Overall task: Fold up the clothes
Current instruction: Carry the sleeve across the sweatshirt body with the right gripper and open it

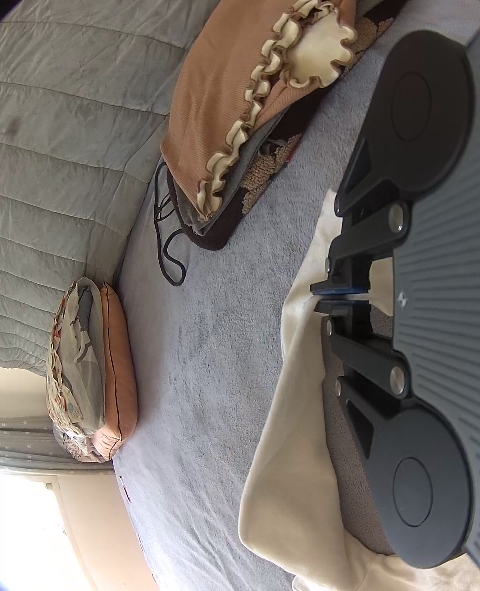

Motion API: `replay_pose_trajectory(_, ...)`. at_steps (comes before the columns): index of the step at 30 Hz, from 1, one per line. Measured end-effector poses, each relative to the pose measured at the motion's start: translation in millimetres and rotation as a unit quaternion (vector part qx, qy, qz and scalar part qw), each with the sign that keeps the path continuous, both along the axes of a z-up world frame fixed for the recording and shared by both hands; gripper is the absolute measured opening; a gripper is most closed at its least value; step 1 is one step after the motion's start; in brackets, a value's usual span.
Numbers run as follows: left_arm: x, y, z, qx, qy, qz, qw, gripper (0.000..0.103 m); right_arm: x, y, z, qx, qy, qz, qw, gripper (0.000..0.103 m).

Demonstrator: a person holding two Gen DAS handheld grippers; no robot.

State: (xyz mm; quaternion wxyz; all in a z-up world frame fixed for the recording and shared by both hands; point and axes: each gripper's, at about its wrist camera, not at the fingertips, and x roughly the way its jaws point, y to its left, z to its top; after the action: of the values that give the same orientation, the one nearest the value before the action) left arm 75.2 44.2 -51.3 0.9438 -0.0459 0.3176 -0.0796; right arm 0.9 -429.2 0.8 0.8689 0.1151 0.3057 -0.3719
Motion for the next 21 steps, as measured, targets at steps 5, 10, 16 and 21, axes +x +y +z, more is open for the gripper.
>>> replay_pose_trajectory(5,0.0,-0.5,0.0,0.002,0.000,0.000,1.0000,0.103,-4.8,-8.8,11.1,-0.008,-0.006,0.008,1.000,0.003)
replay_pose_trajectory(10,0.2,-2.9,-0.2,0.010,0.000,0.001,0.9999,0.103,-8.9,-4.1,28.6,-0.036,0.001,0.026,0.999,0.003)
replay_pose_trajectory(16,0.4,-1.3,-0.2,0.007,0.000,0.001,1.0000,0.103,0.7,-10.3,49.8,-0.045,0.021,0.045,0.998,0.003)
replay_pose_trajectory(21,-0.1,0.6,-1.0,0.006,0.000,0.001,1.0000,0.103,23.7,-33.6,56.2,-0.016,0.044,0.048,0.998,0.003)
